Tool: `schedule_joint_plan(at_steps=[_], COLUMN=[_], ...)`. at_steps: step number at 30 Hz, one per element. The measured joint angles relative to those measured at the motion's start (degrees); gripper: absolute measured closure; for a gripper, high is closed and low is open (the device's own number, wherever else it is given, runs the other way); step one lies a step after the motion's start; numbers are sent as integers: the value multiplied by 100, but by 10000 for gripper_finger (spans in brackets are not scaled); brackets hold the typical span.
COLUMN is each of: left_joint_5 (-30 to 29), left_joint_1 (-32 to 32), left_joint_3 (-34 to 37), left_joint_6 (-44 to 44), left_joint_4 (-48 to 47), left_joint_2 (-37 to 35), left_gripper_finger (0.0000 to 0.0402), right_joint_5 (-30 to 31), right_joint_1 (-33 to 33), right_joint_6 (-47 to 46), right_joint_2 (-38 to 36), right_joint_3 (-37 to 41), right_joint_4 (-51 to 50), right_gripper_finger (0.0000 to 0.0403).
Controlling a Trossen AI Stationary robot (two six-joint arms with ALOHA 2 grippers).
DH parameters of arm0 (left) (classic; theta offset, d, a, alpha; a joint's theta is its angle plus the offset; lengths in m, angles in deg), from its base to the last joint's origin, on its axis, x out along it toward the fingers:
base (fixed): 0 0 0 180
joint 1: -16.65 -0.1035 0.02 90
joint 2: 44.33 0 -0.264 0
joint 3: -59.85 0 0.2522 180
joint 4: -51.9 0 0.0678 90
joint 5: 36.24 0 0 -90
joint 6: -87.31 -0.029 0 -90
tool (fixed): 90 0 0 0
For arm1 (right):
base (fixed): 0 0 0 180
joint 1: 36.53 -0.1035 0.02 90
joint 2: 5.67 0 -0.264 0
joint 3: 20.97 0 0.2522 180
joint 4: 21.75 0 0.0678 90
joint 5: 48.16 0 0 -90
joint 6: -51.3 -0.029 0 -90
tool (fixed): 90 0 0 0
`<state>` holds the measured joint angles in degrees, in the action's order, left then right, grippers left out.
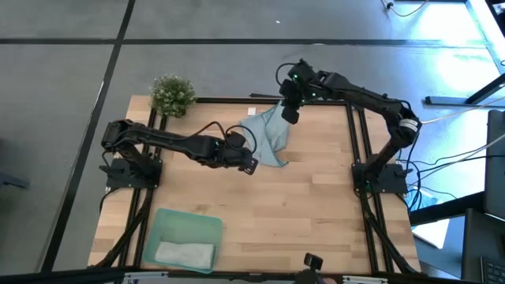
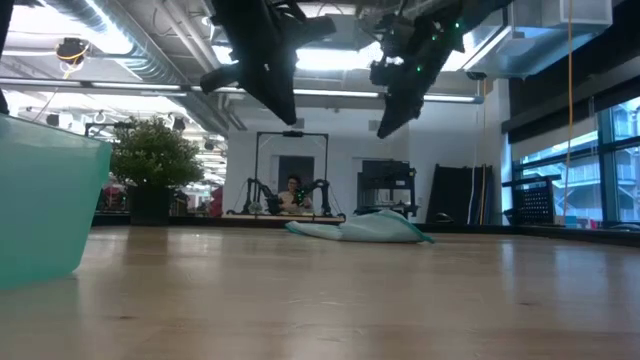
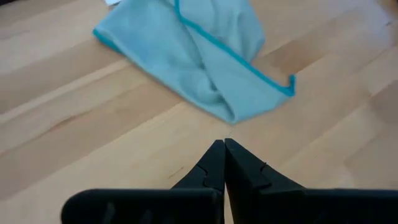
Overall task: Roll microfiber towels into tight, uniform cylinder then place into a basket
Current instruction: Roll the blue microfiber cloth
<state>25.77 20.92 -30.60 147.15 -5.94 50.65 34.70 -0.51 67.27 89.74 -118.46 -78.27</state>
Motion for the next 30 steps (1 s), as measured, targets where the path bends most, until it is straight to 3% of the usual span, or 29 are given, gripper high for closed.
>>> schedule_joint_plan(at_steps=[6, 12, 21, 30], left_joint_5=[24, 0, -2, -2], left_joint_1=[45, 61, 8, 11], left_joint_3=[0, 0, 0, 0], left_joint_6=[272, 303, 309, 412], left_joint_4=[-225, -244, -259, -262], left_joint_2=[4, 6, 8, 10], left_gripper_finger=[399, 399, 399, 400], right_joint_5=[-142, -1101, -400, -479], right_joint_1=[187, -27, -492, -541], right_joint_6=[-91, 266, -29, -315], right_joint_2=[348, 767, 1681, 2288], right_joint_3=[71, 78, 75, 75], right_joint_4=[-346, -1252, -898, -998], right_gripper_finger=[313, 296, 305, 331])
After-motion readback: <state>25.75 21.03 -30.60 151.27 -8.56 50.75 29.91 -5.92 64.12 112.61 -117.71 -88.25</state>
